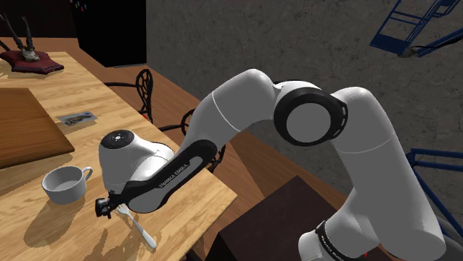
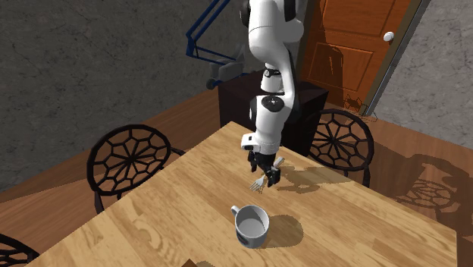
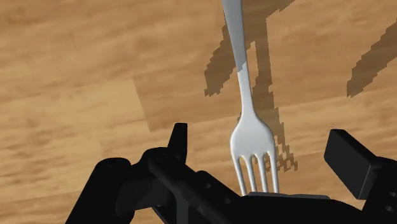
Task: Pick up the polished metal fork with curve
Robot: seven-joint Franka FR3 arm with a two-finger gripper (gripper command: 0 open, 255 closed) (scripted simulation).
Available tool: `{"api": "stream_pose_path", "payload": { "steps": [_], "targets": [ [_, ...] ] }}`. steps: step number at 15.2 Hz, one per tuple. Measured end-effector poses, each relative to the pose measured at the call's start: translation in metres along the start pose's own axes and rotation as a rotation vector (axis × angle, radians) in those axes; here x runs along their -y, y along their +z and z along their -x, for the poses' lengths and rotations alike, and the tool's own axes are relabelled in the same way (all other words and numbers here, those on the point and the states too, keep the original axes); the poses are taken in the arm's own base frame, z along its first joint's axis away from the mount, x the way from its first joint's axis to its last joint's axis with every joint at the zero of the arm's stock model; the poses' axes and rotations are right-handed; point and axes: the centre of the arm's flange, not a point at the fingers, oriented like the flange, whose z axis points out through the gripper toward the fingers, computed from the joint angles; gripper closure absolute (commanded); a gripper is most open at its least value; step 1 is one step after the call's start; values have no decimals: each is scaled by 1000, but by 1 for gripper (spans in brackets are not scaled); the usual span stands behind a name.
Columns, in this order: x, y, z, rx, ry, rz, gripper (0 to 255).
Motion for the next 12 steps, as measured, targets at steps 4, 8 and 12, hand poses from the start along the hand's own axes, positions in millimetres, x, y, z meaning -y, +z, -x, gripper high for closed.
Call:
{"api": "stream_pose_path", "payload": {
  "steps": [4,8,12],
  "targets": [
    [0,8,0,0,0,0,255],
    [-2,6,-2,0,2,6,255],
    [-2,6,-3,-2,2,3,255]
  ]
}}
